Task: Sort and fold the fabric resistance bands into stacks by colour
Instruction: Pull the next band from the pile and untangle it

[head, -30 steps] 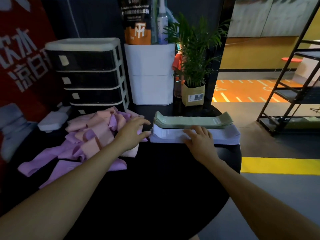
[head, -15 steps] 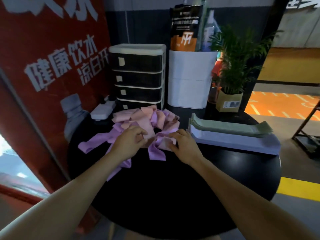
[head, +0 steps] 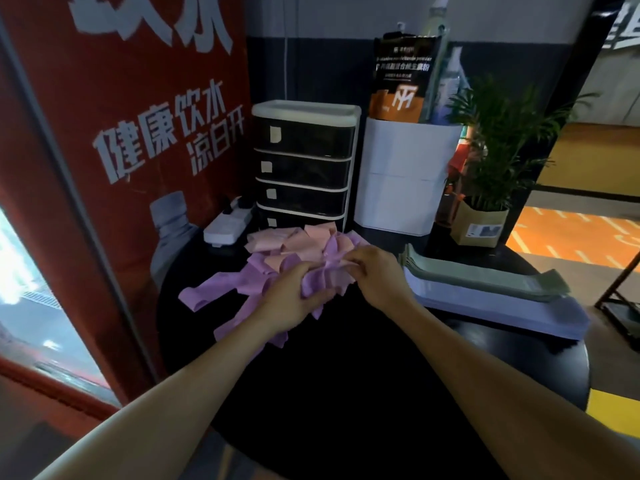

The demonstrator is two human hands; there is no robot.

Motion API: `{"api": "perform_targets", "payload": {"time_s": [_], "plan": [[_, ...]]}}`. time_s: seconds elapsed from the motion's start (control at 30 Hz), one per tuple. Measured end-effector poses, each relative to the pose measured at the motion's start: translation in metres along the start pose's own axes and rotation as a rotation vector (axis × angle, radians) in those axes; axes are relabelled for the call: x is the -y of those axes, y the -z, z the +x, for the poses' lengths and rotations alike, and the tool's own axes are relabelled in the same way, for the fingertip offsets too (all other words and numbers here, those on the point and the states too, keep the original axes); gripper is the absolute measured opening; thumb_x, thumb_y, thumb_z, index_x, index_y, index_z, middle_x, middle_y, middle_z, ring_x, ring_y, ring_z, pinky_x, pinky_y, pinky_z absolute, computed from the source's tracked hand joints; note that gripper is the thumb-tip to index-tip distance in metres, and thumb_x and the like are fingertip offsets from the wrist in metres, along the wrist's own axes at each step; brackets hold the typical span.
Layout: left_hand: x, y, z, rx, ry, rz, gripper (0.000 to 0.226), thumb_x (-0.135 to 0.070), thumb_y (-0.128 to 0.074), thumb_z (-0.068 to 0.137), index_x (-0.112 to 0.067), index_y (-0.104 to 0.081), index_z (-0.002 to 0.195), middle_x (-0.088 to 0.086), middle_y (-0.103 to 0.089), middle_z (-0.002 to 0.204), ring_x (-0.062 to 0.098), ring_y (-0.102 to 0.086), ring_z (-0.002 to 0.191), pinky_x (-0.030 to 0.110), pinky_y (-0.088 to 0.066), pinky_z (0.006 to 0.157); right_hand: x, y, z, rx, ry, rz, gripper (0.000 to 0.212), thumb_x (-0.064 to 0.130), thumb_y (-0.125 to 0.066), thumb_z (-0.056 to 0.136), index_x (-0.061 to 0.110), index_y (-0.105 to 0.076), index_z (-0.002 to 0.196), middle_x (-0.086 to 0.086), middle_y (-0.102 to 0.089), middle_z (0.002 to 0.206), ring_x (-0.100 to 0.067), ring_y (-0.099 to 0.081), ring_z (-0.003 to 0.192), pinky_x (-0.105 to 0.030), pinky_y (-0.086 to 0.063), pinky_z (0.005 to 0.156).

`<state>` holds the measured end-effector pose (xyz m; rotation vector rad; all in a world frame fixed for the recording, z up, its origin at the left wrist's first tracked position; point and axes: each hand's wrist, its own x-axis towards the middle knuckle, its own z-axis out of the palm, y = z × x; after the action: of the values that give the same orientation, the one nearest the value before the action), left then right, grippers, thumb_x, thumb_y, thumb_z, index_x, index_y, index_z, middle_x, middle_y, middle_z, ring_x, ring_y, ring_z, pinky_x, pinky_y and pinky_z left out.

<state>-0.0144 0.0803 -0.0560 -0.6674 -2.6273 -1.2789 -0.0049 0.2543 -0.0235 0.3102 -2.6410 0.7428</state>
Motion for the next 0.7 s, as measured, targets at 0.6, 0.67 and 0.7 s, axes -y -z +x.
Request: {"api": "perform_targets", "payload": {"time_s": [0.6,0.67,0.7], "plan": [[-0.006,0.078,0.051,-0.352,0.19,0.032,0.022,-0.017,-0.05,0.094,0.0,-0.063,0.089,0.012,-0.059,0.071,0.024,-0.057,0.071,0.028,-0.04,0.063,-0.012,0.057,0.039,-0.292,-0.16,0.185,0.016,0.012,-0.052,0.094,0.005,-0.066,0.1,-0.005,-0.063,0.085,-0.021,-0.058,0.08,-0.031,-0.048,0.067],[-0.004,0.082,0.052,-0.385,0.213,0.063,0.024,-0.015,-0.05,0.094,0.005,-0.062,0.09,0.019,-0.062,0.076,0.028,-0.058,0.073,0.028,-0.038,0.062,-0.011,0.058,0.038,-0.294,-0.167,0.179,0.018,0.014,-0.051,0.095,0.005,-0.066,0.097,-0.007,-0.064,0.086,-0.022,-0.06,0.08,-0.036,-0.051,0.071],[-0.005,0.083,0.053,-0.403,0.219,0.078,0.024,-0.015,-0.049,0.093,0.005,-0.061,0.088,0.021,-0.062,0.077,0.03,-0.058,0.075,0.03,-0.036,0.063,-0.01,0.058,0.037,-0.283,-0.174,0.173,0.018,0.014,-0.051,0.095,0.005,-0.066,0.097,-0.008,-0.065,0.087,-0.022,-0.06,0.081,-0.037,-0.051,0.073]]}}
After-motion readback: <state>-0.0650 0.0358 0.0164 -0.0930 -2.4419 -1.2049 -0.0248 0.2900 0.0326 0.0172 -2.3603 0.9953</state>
